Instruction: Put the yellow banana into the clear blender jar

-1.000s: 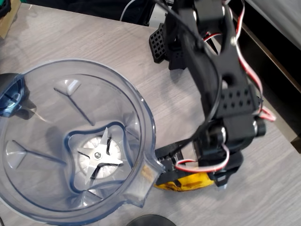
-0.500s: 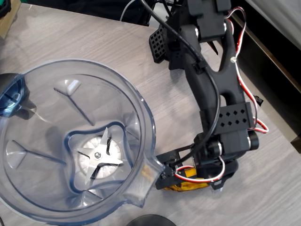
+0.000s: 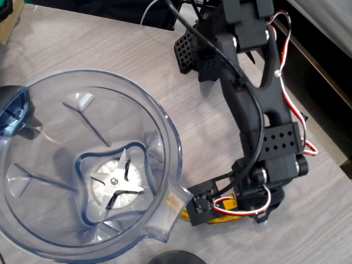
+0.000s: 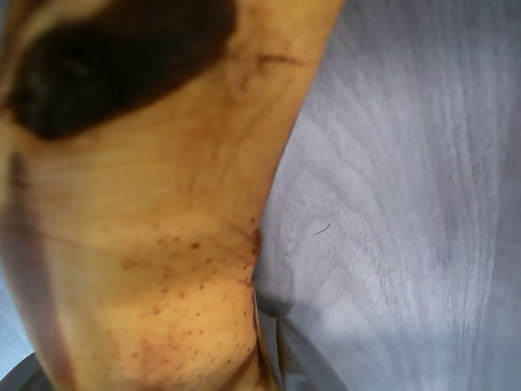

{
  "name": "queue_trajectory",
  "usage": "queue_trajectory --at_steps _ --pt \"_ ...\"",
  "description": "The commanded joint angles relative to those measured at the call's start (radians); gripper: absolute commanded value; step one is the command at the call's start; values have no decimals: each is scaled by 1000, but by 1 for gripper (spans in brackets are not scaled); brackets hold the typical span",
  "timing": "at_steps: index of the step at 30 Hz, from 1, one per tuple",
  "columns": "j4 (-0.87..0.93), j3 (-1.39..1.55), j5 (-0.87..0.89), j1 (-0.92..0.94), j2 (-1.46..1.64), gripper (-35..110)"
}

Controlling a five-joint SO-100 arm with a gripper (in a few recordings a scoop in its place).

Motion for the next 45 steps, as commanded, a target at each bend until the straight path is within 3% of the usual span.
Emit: queue_trajectory --at_steps 1,9,19,29,40,45 --pt "-12 -35 -8 -9 0 30" --pt "-18 -41 -8 -11 -2 6" --pt "6 -58 -8 -14 94 6" --pt "5 -69 -23 -95 448 7" --pt "-149 -71 -25 -249 877 7" --pt "-281 -71 -23 -189 1083 7"
